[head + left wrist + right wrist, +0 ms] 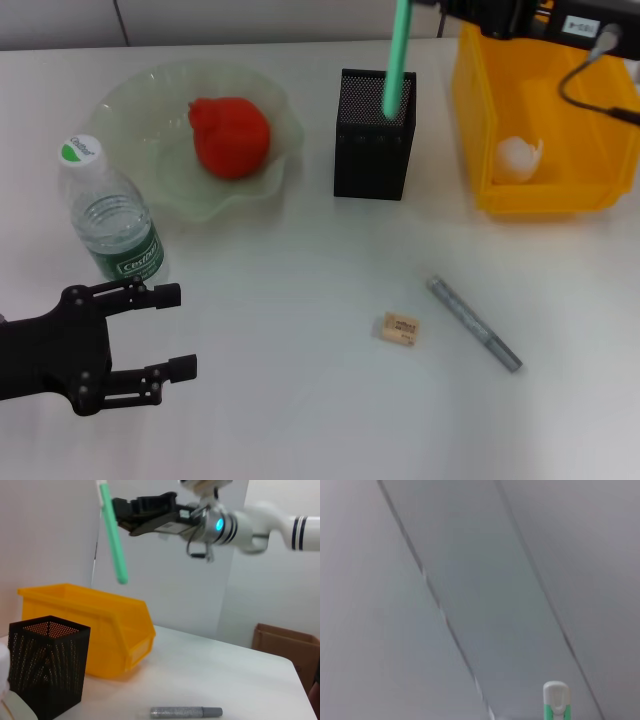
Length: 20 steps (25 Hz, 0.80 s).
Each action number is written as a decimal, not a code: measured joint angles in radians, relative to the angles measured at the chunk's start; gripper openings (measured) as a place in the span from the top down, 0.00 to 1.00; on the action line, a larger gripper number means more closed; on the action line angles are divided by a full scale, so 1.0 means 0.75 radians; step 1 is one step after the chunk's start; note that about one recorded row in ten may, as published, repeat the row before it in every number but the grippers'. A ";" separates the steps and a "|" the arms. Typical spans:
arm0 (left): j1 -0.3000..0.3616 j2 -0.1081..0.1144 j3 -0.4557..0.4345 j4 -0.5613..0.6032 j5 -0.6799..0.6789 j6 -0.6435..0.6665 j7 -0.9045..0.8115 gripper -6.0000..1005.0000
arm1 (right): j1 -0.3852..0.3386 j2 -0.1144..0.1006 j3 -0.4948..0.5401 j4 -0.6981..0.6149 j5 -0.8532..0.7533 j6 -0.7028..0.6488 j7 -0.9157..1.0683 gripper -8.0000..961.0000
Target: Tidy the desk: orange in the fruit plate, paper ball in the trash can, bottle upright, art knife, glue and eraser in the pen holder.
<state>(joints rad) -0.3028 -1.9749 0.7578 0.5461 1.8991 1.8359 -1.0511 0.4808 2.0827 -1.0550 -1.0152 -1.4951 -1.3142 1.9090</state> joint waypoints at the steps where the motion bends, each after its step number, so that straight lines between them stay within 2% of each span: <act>1: 0.003 -0.001 0.000 0.000 0.000 -0.001 0.002 0.20 | 0.020 0.001 0.001 0.135 0.111 0.023 -0.145 0.90; 5: 0.011 -0.008 0.000 -0.003 0.000 -0.006 0.011 0.20 | 0.120 0.002 0.000 0.627 0.478 0.058 -0.704 0.90; 8: 0.012 -0.011 0.000 -0.011 0.000 -0.011 0.014 0.20 | 0.179 0.005 -0.006 0.830 0.598 0.083 -0.939 0.89; 10: 0.011 -0.014 0.000 -0.016 0.000 -0.016 0.015 0.20 | 0.216 0.008 -0.013 0.907 0.629 0.147 -1.021 0.87; 15: 0.008 -0.023 0.002 -0.017 0.000 -0.028 0.018 0.20 | 0.297 0.011 -0.017 1.007 0.628 0.293 -1.038 0.83; 18: 0.007 -0.024 0.003 -0.017 0.000 -0.034 0.018 0.20 | 0.304 0.010 -0.017 1.013 0.627 0.306 -1.031 0.80; 20: 0.010 -0.024 0.001 -0.017 0.000 -0.034 0.018 0.20 | 0.300 0.006 -0.017 0.998 0.626 0.291 -0.999 0.74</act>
<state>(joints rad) -0.2954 -1.9926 0.7584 0.5336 1.8991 1.8100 -1.0375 0.7061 2.0872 -1.0681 -0.2669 -1.0256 -1.0959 1.1597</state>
